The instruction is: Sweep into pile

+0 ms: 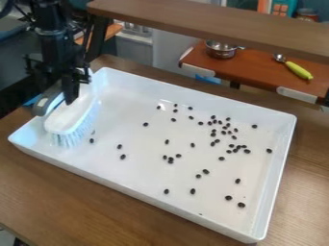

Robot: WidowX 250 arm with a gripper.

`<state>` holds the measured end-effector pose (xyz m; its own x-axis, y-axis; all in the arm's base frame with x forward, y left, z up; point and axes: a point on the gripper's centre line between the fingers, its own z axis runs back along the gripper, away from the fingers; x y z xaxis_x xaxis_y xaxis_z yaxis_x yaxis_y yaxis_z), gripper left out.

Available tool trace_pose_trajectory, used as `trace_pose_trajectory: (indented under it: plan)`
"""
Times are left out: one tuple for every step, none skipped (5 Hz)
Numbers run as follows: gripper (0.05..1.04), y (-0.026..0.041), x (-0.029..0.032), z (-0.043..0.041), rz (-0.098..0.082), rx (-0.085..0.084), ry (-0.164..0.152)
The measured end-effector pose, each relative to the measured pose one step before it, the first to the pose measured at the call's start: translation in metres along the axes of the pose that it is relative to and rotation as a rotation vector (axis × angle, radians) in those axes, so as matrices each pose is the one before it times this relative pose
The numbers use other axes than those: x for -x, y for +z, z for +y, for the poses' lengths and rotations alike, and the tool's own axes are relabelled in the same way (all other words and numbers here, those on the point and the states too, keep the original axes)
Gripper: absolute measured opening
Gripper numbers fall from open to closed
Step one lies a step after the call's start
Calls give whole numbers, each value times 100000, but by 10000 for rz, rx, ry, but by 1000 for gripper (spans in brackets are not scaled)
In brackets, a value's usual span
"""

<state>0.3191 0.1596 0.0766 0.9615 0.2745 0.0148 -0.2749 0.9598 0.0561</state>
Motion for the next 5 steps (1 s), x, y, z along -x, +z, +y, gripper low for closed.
trace_pose_trajectory:
  plan:
    - [500, -92, 275, -741, 97, 4, 50]
    - [500, -171, 435, -972, 197, 51, 6]
    - [500, 49, 717, -1983, 184, 90, -244]
    - [500, 19, 868, -1842, 161, 90, -284]
    - [500, 25, 715, -1625, 77, 79, -144]
